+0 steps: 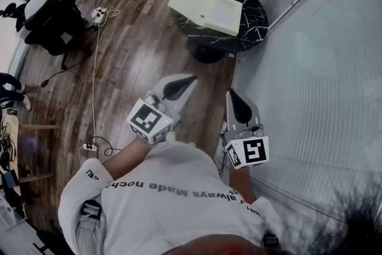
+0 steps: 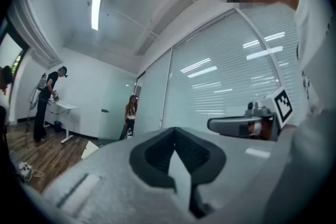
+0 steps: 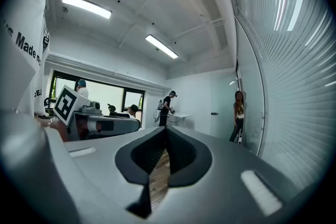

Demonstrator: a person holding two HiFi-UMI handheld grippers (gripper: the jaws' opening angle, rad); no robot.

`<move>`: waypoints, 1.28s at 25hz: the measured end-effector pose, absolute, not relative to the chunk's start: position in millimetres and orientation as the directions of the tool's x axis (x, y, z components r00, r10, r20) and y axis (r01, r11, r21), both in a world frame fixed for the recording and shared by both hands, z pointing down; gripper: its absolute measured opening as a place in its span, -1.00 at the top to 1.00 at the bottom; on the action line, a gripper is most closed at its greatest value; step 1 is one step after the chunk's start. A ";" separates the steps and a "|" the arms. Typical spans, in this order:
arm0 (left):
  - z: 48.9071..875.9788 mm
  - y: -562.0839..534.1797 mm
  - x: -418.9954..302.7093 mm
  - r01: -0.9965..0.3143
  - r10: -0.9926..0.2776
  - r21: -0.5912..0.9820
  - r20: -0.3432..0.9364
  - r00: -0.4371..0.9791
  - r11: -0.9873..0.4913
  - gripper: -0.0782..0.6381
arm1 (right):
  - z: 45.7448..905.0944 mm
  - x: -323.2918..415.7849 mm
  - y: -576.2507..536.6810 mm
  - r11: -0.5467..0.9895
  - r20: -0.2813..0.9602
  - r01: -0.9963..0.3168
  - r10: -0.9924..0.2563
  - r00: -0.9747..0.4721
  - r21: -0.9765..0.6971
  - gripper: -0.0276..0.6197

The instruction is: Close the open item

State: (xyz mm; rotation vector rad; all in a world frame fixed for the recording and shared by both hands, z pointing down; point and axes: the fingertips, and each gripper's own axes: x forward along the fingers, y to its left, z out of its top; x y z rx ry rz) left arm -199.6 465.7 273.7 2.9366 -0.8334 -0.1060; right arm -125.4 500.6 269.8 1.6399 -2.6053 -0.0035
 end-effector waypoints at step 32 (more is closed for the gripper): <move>296.1 303.4 -60.1 -0.518 -0.522 0.113 -0.003 0.853 -0.848 0.77 | 296.2 12.0 337.4 0.415 0.051 -0.909 -0.908 -0.416 -0.017 0.91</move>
